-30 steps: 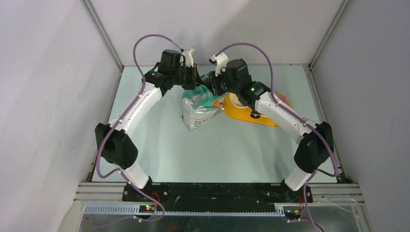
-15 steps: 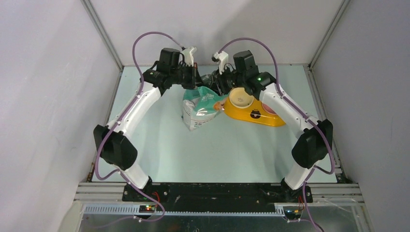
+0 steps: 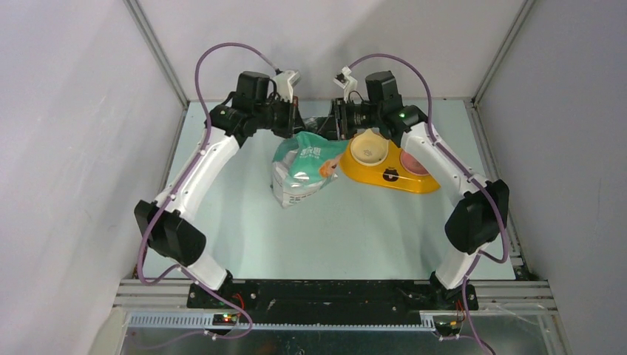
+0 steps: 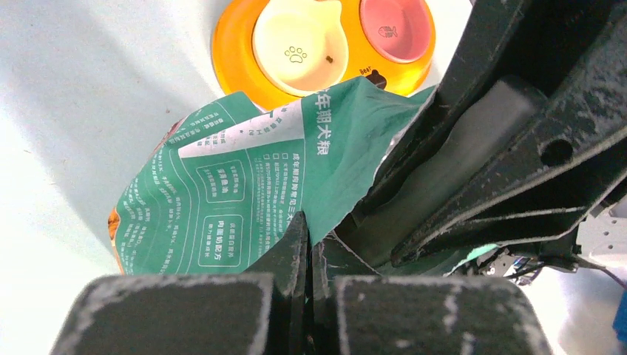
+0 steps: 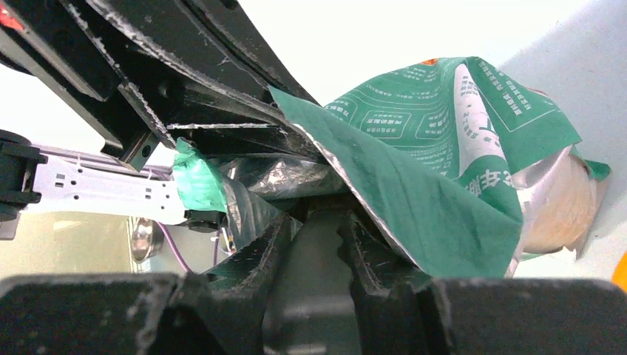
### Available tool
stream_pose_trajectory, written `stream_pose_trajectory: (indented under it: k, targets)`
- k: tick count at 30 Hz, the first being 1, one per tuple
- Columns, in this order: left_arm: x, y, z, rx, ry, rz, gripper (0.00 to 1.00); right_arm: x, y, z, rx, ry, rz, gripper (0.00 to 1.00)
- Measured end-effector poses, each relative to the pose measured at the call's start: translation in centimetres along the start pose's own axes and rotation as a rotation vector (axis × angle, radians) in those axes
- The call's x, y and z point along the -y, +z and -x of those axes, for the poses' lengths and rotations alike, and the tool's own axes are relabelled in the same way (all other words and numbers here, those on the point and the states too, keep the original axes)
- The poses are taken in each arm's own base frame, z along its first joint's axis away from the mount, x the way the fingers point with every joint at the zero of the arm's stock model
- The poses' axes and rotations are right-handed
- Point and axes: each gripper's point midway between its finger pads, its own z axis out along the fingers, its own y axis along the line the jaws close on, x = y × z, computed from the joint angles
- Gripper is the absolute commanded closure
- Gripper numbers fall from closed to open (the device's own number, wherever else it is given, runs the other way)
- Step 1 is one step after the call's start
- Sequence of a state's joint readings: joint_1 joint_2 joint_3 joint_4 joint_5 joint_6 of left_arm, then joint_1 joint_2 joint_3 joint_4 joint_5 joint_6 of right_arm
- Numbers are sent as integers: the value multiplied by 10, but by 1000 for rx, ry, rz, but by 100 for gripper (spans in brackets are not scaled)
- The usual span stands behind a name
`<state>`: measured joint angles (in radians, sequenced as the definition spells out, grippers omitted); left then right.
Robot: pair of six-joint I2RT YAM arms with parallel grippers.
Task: Serve the pet food
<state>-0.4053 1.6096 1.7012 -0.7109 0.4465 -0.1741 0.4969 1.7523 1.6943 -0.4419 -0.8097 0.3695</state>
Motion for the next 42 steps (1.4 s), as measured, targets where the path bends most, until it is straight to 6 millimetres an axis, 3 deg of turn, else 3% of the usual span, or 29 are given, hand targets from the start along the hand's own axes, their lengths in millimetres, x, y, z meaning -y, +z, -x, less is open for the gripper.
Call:
stream_pose_trajectory:
  k: [15, 21, 33, 42]
  targets:
    - [15, -26, -6, -35, 98, -48, 100, -21, -8, 4, 7, 35, -199, 100]
    - [23, -39, -6, -15, 123, -67, 100, -32, -12, 8, 25, 108, -173, 100]
    - [19, -41, -6, -20, 166, -60, 100, -33, -21, 21, 63, 178, -130, 100]
    - [16, -47, -12, -51, 201, -44, 100, -35, -51, 37, 124, 197, -116, 100]
